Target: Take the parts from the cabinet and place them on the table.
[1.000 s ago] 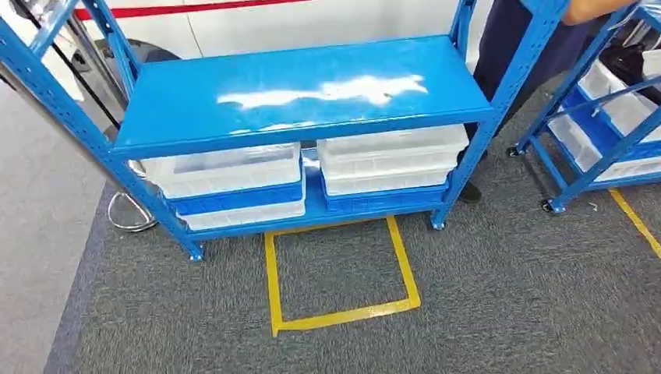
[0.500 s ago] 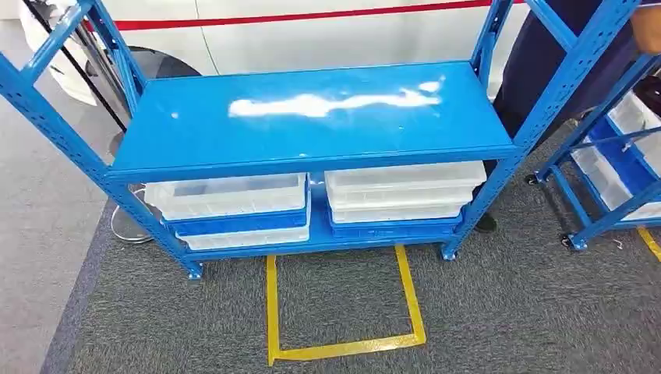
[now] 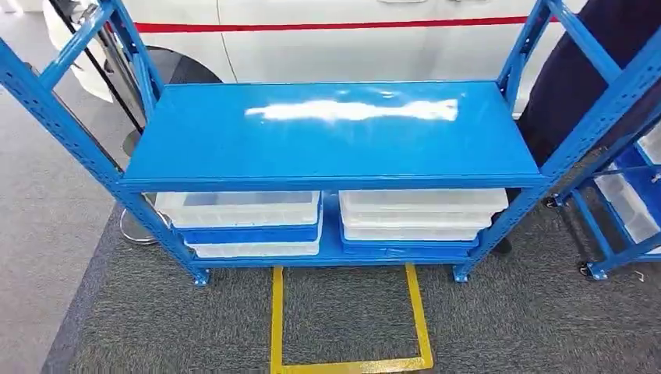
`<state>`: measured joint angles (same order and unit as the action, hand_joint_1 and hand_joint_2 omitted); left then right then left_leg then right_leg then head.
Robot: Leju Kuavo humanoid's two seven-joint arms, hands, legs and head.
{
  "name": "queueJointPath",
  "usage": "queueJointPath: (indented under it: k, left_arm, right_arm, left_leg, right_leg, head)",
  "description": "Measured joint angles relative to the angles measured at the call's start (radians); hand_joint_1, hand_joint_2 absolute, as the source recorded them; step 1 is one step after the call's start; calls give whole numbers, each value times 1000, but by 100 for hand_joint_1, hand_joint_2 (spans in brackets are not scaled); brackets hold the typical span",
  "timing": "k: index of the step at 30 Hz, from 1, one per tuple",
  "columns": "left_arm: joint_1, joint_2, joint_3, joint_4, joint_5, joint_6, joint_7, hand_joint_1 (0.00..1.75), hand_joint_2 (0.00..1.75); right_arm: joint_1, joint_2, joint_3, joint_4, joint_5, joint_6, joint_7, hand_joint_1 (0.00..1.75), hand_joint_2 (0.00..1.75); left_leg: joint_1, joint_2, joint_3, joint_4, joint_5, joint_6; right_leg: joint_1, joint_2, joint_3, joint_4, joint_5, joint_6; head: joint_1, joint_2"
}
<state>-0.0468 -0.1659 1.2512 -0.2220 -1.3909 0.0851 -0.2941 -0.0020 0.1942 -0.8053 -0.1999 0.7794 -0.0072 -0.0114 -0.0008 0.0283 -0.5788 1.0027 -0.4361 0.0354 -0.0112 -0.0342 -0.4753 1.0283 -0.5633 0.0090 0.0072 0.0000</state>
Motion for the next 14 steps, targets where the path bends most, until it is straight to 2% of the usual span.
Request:
queueJointPath:
  k: [1,2,3,4,5,6,7,8,9,10,11,14]
  left_arm:
    - [-1,-1,0,0,0,0,0,0,0]
    - [-1,-1,0,0,0,0,0,0,0]
    - [-3,0,0,0,0,1,0,0,0]
    - [-3,0,0,0,1,1,0,0,0]
    - [-3,0,0,0,0,3,0,0,0]
    - [-3,0,0,0,0,3,0,0,0]
    - [-2,-1,0,0,0,3,0,0,0]
    - [-2,-1,0,0,0,2,0,0,0]
    - [-2,-2,0,0,0,2,0,0,0]
    - [0,-3,0,0,-2,3,0,0,0]
    - [-3,-3,0,0,-2,3,0,0,0]
    - [-5,-3,0,0,2,-1,-1,0,0]
  right_arm:
    - [1,0,0,0,0,0,-1,0,0]
    - [1,0,0,0,0,0,-1,0,0]
    - [1,0,0,0,-2,-2,-2,0,0]
    - [0,-1,-1,0,-6,-4,-2,0,0]
    - [1,-1,-3,0,-9,-5,-2,0,0]
    - [1,-1,-4,0,-11,-7,-2,0,0]
    - [1,-1,-5,0,-11,-10,-3,0,0]
    - [2,-1,-5,0,-11,-11,-3,0,0]
    - [4,-1,-5,0,-11,-13,-4,0,0]
    - [4,-1,-6,0,-11,-13,-4,0,0]
    - [0,-1,-6,0,-11,-13,-5,0,0]
    - [0,-1,-7,0,-9,-15,-7,0,0]
  left_leg:
    - [3,-5,6,-6,-1,7]
    - [3,-6,7,-6,-2,10]
    - [2,-11,8,-6,-7,14]
    - [1,-15,10,-5,-10,15]
    - [1,-20,15,-5,-14,14]
    - [1,-23,22,-5,-19,13]
    - [2,-28,32,-4,-26,11]
    - [2,-31,41,-1,-33,7]
    - [2,-33,45,4,-41,3]
    - [-3,-34,39,12,-48,-5]
    - [-4,-37,35,17,-51,-12]
    - [-3,-36,38,12,-52,-24]
  right_leg:
    - [0,18,-22,42,-27,4]
    - [-1,27,-55,103,-59,6]
    - [-3,30,-110,198,-99,9]
    - [-4,30,-154,266,-117,12]
    - [-4,30,-182,301,-111,14]
    - [-4,30,-186,286,-78,15]
    - [-5,30,-166,220,-19,15]
    - [-5,30,-130,128,43,13]
    - [-5,31,-99,44,90,10]
    - [-3,34,-93,26,73,5]
    - [-2,35,-95,21,75,-3]
    - [2,35,-97,17,74,-16]
  head:
    - [2,0]
    - [1,0]
    - [2,0]
    - [2,0]
    - [1,0]
    - [2,0]
    - [2,0]
    - [2,0]
    - [2,0]
    - [2,0]
    - [1,0]
    - [2,0]
